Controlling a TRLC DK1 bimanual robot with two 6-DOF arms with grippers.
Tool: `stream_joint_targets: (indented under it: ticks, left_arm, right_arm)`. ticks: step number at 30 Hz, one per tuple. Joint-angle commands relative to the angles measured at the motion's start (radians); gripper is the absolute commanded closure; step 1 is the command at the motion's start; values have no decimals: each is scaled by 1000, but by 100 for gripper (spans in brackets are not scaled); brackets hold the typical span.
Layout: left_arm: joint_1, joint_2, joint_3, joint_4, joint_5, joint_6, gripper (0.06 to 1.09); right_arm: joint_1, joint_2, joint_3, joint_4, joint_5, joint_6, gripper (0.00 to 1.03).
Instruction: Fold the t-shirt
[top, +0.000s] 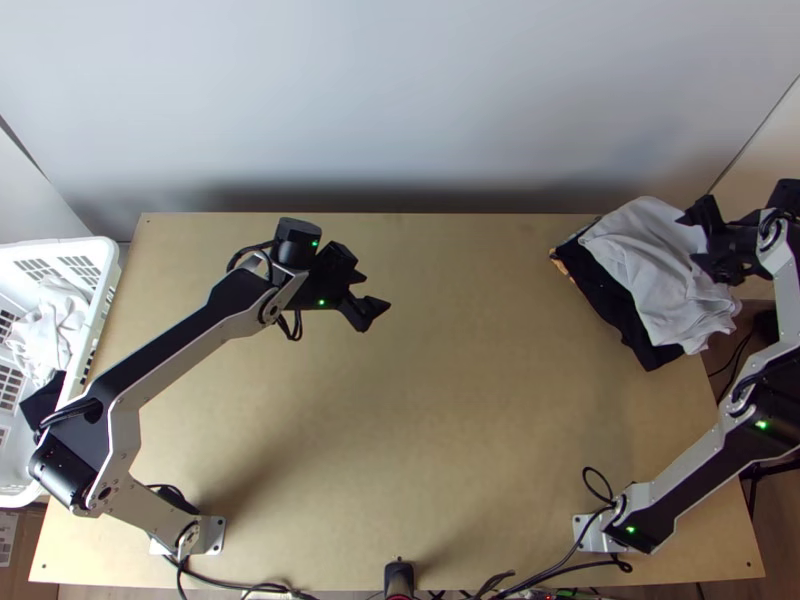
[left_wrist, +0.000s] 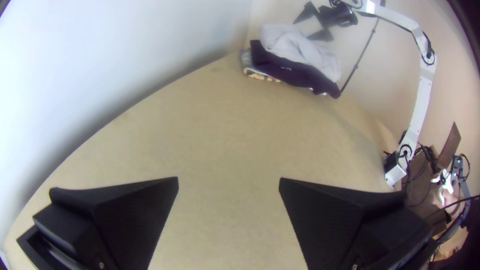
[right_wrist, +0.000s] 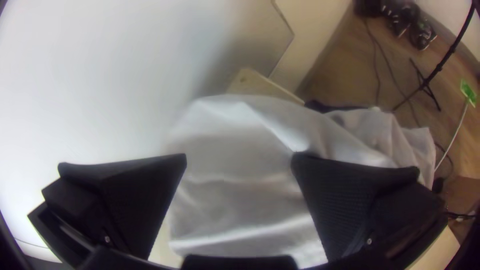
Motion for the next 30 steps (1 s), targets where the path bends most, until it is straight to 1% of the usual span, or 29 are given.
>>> stream_joint_targets:
  ticks: [1, 6, 8, 10, 11, 12, 13, 15, 17, 20, 23, 27, 28, 30]
  left_arm:
    - [5, 9, -2, 1, 2, 4, 10]
    - [5, 14, -2, 10, 0, 3, 10]
    - [8, 16, -2, 12, 0, 1, 10]
    - [16, 16, -3, 12, 2, 3, 10]
    - [17, 14, -3, 12, 0, 3, 10]
    - [21, 14, -5, 12, 0, 3, 10]
    - [22, 14, -5, 12, 2, 4, 10]
    - [27, 9, -9, 12, 2, 4, 10]
    - [31, 6, -19, 12, 2, 4, 10]
    - [33, 6, -31, 13, 2, 4, 10]
    - [33, 5, -40, 21, 2, 4, 10]
    - [33, 3, -45, 29, 2, 3, 10]
    - [33, 3, -45, 29, 2, 3, 10]
    - [33, 0, -43, 29, 2, 4, 10]
  right_arm:
    - [-6, 14, 23, 67, 102, -85, 5]
    - [5, 7, 25, 102, 178, -127, 5]
    - [14, -5, 16, 120, 241, -159, 5]
    - [23, -28, -9, 168, 309, -199, 5]
    - [23, -36, -6, 169, 307, -194, 5]
    - [22, -42, 2, 165, 304, -171, 5]
    - [17, -49, 23, 123, 280, -124, 5]
    - [5, -51, 102, -42, 171, -13, 5]
    - [3, -56, 160, -196, 97, 59, 5]
    - [3, -51, 208, -404, 22, 93, 7]
    - [-18, -42, 191, -578, -47, 94, 7]
    - [-69, -46, 68, -591, -78, 96, 7]
    - [-78, -40, 45, -593, -95, 97, 7]
    - [-103, -39, 17, -588, -99, 96, 7]
